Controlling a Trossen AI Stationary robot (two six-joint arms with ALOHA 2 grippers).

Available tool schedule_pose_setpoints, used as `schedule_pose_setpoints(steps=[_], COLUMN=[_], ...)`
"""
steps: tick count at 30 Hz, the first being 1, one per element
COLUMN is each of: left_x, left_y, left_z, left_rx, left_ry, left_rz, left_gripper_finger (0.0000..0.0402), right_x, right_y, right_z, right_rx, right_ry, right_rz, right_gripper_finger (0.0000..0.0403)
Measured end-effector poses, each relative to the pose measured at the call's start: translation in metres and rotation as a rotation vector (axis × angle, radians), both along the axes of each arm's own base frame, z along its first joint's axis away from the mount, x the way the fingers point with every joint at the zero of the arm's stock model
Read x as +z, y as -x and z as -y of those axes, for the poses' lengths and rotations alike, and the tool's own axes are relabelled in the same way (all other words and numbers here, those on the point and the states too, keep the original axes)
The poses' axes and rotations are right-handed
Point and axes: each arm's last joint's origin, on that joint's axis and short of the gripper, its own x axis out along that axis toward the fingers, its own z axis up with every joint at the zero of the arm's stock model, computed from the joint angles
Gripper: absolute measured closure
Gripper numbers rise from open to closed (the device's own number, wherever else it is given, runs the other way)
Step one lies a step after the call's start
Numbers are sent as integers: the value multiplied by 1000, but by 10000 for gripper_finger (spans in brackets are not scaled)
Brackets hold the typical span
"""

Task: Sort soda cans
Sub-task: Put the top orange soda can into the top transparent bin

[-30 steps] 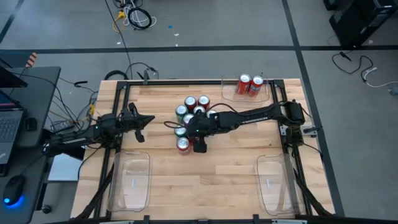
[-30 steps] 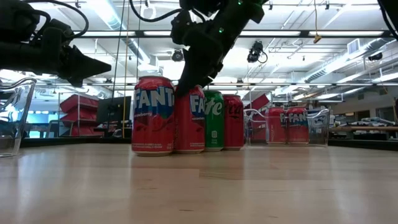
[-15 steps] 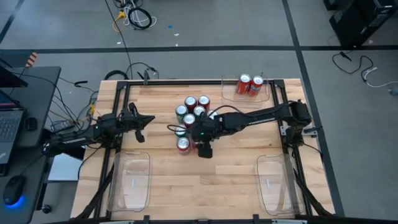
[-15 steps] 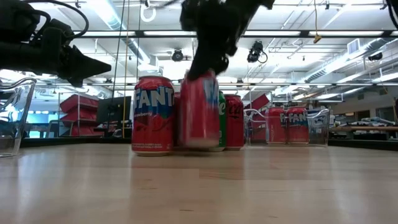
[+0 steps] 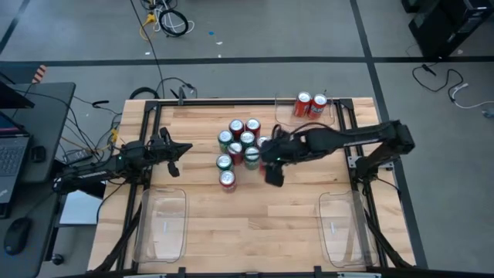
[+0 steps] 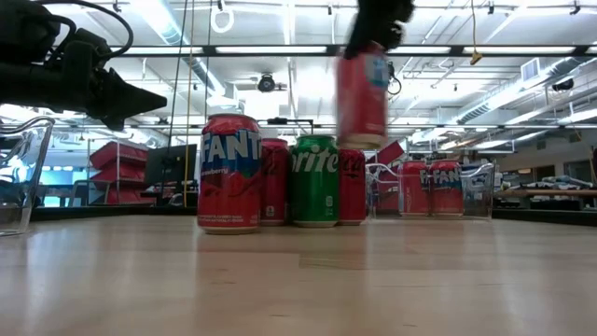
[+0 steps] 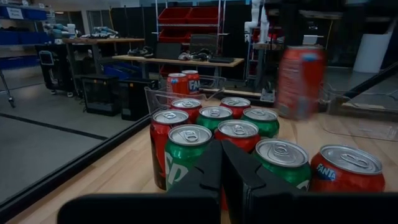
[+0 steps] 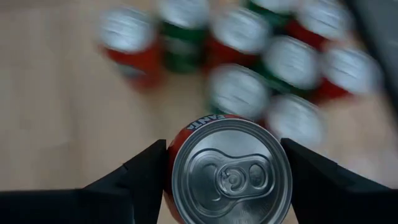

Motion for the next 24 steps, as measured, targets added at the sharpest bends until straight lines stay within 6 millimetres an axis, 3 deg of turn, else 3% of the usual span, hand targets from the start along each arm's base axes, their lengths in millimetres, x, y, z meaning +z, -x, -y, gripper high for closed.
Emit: schedule_pose_setpoints(steps=[7,11,18,24], left_x=[0,0,0,0], left_y=[0,0,0,0], left_z=[0,0,0,0], left_rx=[0,0,1,1], left_ry=[3,3,3,3], left_rz=[2,3,3,3], left_gripper_finger=[394,394,394,394], right_x=[10,4,-9,-25], right_y=[43,70,113,128], right_z=[38,69,129,167], right_rx=[-367,-568,-857,-965], right_ry=[102,108,99,111], right_rz=[-97,-160,-120,-58], right_gripper_finger=[142,142,142,142])
